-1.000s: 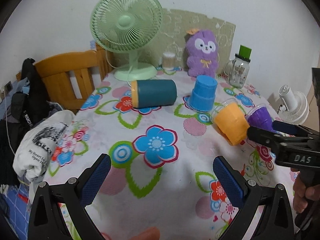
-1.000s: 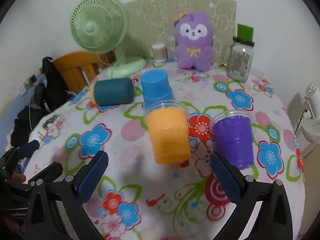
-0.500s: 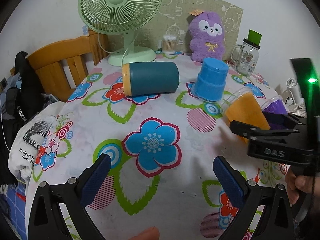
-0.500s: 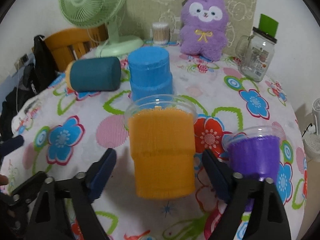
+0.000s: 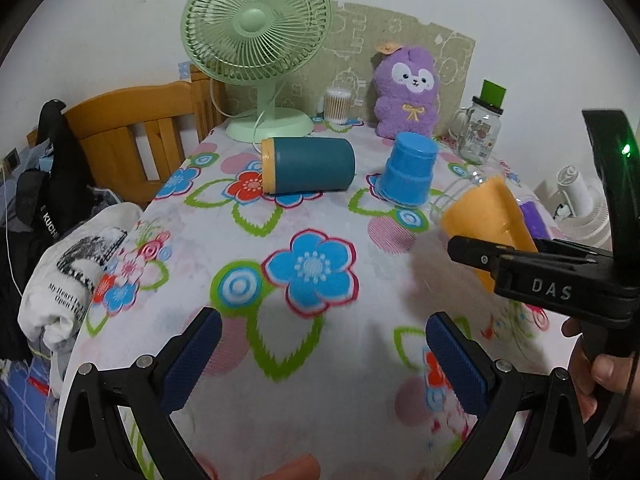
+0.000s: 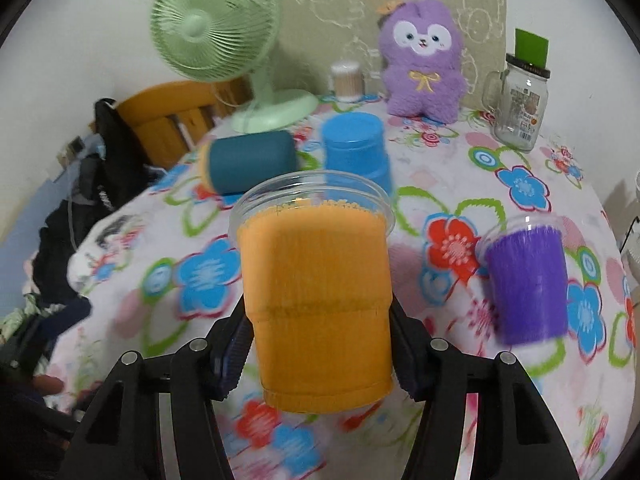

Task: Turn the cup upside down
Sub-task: 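Lift the orange cup with the right gripper toward the left gripper, then close the left gripper on the orange cup while the right gripper releases it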

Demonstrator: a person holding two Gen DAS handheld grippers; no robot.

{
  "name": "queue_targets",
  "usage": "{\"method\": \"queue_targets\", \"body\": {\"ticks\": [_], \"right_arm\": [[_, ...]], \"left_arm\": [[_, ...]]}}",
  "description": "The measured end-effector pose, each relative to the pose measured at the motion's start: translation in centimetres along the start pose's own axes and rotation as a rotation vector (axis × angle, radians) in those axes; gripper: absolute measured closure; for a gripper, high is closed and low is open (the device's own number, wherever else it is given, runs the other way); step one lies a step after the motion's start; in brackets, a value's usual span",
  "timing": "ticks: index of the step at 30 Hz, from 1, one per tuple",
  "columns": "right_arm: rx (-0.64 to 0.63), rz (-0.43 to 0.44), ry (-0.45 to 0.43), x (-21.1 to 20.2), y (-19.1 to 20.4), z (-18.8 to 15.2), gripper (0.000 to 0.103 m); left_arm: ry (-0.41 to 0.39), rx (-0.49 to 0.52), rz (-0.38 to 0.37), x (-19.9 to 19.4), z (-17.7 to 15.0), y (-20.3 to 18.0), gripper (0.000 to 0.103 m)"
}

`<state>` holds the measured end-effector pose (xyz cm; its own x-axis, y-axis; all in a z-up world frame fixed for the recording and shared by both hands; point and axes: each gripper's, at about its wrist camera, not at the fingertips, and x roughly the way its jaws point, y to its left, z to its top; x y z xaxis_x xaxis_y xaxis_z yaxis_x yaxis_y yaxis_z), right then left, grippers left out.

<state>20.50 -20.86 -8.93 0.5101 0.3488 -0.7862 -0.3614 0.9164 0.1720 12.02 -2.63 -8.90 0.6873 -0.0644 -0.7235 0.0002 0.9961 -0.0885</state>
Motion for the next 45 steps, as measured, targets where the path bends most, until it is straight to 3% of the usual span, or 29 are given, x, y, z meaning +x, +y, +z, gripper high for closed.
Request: {"method": "queue_targets", "body": {"ticks": [6, 14, 25, 28, 32, 34, 40, 45], "right_arm": [[0.023, 0.009, -0.003, -2.4, 3.3, -3.8, 0.040], [0.051, -0.005, 0.063, -2.2, 5.9, -7.9, 0.040], [0.004, -0.003, 0.140, -1.1, 7.5, -9.9, 0.038], [0.006, 0.021, 0.127, -1.9, 7.2, -9.5, 0.031], [0.058, 0.121, 0.074, -4.5, 5.1, -8.5, 0.017], [0.109, 0.159, 0.039, -6.3, 3.1, -8.1, 0.017], [0.228, 0.104, -0.106, -11.9, -2.9, -8.3, 0.012], [0.303, 0.099, -0.141, -13.4, -6.6, -9.4, 0.012]], "left_arm": [[0.028, -0.006, 0.009, -2.3, -4.0, 0.7, 0.000], [0.069, -0.003, 0.001, -4.5, -8.7, 0.4, 0.000], [0.064, 0.012, 0.013, -5.7, -10.2, -0.1, 0.000], [0.049, 0.030, 0.013, -6.0, -9.7, -0.3, 0.000], [0.018, 0.034, -0.012, -6.6, -8.4, -0.7, 0.000], [0.006, 0.037, -0.018, -6.7, -7.7, -1.1, 0.000], [-0.025, 0.034, -0.064, -5.7, -5.5, -3.6, 0.000], [0.029, 0.065, -0.070, -2.7, -5.3, -6.4, 0.000]]}}
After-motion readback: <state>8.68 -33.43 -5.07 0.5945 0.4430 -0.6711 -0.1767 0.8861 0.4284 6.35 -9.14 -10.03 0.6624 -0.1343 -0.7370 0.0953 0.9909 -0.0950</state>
